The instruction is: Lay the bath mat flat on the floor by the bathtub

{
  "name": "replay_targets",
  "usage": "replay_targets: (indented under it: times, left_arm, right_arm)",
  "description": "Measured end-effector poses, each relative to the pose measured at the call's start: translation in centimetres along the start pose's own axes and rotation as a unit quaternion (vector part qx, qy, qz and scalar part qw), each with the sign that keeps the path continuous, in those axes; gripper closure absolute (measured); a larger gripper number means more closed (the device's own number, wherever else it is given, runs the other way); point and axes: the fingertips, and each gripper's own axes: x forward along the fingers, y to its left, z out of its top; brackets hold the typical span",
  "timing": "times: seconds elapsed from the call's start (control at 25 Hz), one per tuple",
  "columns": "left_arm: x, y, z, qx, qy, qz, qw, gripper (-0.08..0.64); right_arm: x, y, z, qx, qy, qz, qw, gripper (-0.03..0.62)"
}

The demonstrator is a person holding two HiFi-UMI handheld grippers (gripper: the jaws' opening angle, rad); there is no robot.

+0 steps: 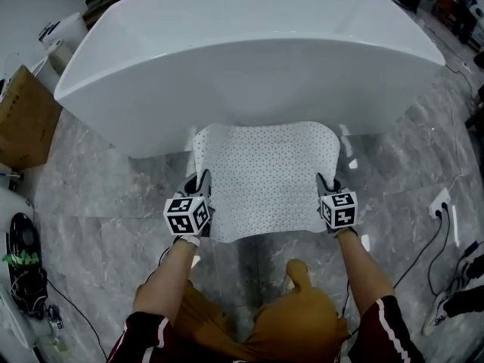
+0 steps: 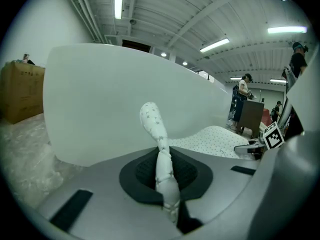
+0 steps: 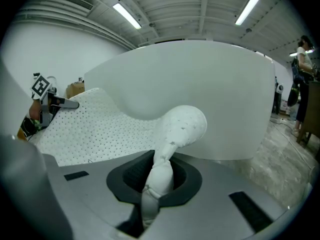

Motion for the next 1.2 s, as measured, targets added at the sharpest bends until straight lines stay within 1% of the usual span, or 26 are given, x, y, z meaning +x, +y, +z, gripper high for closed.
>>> replay_targets:
  times: [0.08,0.24,0.52,0.72,0.88,1.04,1.12,1.2]
  left_arm:
    - [0.9,0.1,-0.9,-0.007,0.006,0.003,1.0000,0.532]
    - [2.4,0.5,-2.2,-0.002,0.016,0.008,0.9998,0.532]
    - [4.7,0.4,-4.7,0.024,0.047,0.017,0.9985,0.532]
    - [5.8,0.7,-5.0,0.032,0.049,0.027,0.9979,0.532]
    - [6.5,0.6,-5.6,0.046,0.059,0.027,0.9968,0.532]
    - [6.9,0.5,-5.7,0.043,0.060,0.030,0.9969,0.532]
    - [7.0,0.5,-5.8,0.038,0.059,0.032,0.9970,0.532]
    - [7.4,0.2,-5.9,0.037,0.058,0.032,0.9971,0.532]
  right_arm:
    - [0.8,-0.4,-1.0,0.007,0.007,0.001,1.000,0.548]
    - [2.9,-0.2,-2.9,0.012,0.022,0.010,1.000,0.546]
    - [6.3,-0.7,-5.1,0.017,0.045,0.018,0.999,0.546]
    - [8.1,-0.8,-6.2,0.026,0.052,0.024,0.998,0.545]
    - [9.3,-1.2,-6.8,0.015,0.060,0.029,0.998,0.541]
    - [10.0,-1.8,-6.6,0.017,0.056,0.026,0.998,0.540]
    - [10.1,-2.0,-6.7,0.018,0.059,0.024,0.998,0.529]
    - [10.2,-2.4,-7.0,0.024,0.067,0.015,0.997,0.496]
